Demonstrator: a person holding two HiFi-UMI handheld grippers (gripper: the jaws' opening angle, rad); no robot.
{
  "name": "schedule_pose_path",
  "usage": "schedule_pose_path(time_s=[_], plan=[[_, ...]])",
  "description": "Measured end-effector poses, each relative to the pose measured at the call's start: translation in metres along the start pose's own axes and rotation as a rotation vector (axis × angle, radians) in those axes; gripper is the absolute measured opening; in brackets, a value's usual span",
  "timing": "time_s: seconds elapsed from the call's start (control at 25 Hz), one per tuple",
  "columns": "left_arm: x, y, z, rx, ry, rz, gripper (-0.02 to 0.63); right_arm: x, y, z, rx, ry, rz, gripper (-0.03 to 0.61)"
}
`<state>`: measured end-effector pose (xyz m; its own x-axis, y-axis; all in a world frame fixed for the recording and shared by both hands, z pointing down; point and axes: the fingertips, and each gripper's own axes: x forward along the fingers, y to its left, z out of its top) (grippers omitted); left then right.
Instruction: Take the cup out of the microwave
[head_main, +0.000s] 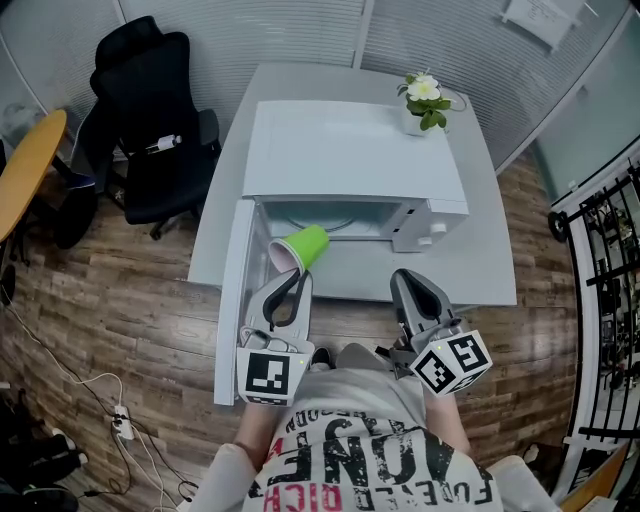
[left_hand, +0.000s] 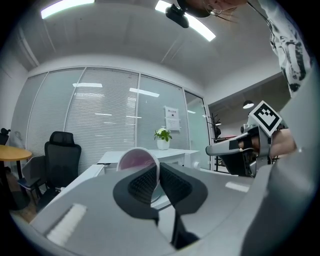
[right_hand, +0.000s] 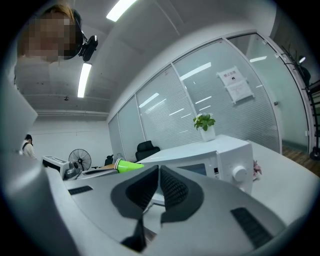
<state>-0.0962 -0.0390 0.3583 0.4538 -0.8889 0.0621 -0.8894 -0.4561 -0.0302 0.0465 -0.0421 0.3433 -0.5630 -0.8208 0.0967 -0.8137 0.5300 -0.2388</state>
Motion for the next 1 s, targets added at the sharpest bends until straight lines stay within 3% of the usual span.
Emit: schedule_pose_path(time_s=[1.0], plan=[[0.013,0.001,-0.003,-0.031,0.006,-0.013,0.032,0.015,-0.007,0.001,-0.006,0.016,0.01,0.021]])
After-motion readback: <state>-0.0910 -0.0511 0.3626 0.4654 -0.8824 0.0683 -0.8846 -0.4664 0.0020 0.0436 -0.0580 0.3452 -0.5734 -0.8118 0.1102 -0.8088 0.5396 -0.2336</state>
